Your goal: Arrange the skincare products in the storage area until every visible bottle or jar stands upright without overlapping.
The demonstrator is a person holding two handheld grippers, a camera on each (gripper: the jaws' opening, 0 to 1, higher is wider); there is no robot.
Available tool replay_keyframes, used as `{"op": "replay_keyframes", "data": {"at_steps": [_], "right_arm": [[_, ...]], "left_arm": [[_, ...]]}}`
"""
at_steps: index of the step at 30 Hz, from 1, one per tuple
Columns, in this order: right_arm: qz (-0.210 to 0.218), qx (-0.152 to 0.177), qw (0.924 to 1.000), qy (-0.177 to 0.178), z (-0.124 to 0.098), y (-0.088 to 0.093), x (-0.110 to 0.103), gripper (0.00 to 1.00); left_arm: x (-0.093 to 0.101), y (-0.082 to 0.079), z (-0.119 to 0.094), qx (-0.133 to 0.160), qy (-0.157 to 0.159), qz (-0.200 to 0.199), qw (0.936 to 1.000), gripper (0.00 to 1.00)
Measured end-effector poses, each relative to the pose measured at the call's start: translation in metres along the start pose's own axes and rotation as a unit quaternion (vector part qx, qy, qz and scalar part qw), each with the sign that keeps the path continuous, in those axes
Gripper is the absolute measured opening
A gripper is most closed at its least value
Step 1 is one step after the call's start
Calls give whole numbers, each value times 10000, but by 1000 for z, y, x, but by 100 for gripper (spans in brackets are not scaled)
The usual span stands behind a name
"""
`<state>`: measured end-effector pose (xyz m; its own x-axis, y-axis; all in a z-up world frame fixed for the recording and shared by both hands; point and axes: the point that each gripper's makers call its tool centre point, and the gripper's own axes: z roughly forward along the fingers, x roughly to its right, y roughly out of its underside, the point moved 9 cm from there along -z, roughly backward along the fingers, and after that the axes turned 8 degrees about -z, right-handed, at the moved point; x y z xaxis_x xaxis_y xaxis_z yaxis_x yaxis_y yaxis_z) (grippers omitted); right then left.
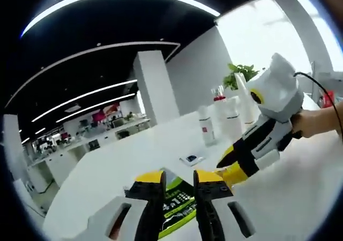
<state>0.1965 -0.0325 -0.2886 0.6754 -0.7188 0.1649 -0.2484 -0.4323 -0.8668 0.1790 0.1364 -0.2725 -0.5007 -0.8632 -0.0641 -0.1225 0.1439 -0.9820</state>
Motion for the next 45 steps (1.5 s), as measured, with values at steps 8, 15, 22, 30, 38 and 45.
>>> {"op": "replay_keyframes", "data": {"at_steps": [8, 15, 22, 30, 38, 45], "right_arm": [[90, -353, 9983, 456, -5, 15, 17, 0], [-254, -201, 9982, 501, -1, 20, 16, 0], [-258, -121, 9988, 399, -6, 22, 16, 0], [-182, 9, 9995, 247, -1, 24, 25, 0], [-246, 14, 9994, 260, 0, 25, 20, 0], [-231, 34, 9994, 256, 1, 26, 22, 0]], "left_arm": [[1, 11, 8, -525, 222, -612, 9965, 20], [0, 15, 15, -659, 211, -886, 9937, 20], [-13, 10, 37, -1421, 333, -1598, 9763, 20], [-14, 3, 52, -2668, 891, -3287, 9016, 28], [-3, 3, 50, -3101, 1185, -3397, 8800, 32], [5, 0, 53, -3316, 1253, -3175, 8795, 33]]}}
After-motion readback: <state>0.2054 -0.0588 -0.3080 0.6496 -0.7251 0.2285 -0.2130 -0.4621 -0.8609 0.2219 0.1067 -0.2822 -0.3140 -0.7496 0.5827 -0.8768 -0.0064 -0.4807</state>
